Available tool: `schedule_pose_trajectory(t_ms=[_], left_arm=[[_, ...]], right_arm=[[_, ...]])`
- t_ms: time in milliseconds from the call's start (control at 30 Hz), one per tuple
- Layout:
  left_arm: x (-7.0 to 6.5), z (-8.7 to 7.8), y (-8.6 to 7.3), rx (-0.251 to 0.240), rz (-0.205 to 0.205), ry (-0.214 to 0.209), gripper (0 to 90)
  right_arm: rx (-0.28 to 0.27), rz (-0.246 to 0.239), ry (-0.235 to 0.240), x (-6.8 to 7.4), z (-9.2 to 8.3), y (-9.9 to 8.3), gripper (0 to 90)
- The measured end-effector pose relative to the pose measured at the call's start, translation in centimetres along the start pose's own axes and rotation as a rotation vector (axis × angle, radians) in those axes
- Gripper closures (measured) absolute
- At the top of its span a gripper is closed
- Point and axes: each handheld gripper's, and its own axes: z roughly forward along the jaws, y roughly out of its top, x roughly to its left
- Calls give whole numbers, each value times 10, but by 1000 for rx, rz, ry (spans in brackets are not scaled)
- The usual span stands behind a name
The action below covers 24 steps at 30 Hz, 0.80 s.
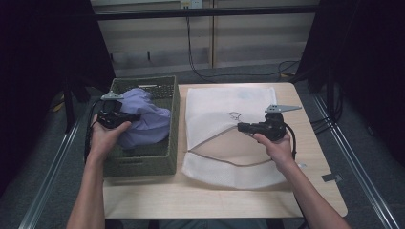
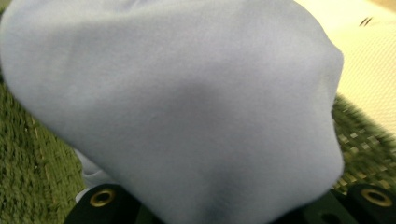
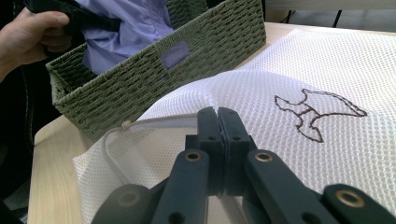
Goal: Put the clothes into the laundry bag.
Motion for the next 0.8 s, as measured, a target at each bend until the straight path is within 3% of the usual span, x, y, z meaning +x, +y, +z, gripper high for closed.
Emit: schedule_pose_trajectory(t_ms=[500, 667, 800], left_arm=[[5, -28, -5, -122, -44, 14, 777], [4, -40, -5, -163, -38, 29, 777], [2, -47, -6, -215, -53, 11, 777]], right_arm=[[-5, -6, 6, 1, 0, 0, 895], [-3, -10, 6, 2, 0, 0, 895], [1, -18, 3, 2, 1, 0, 895]])
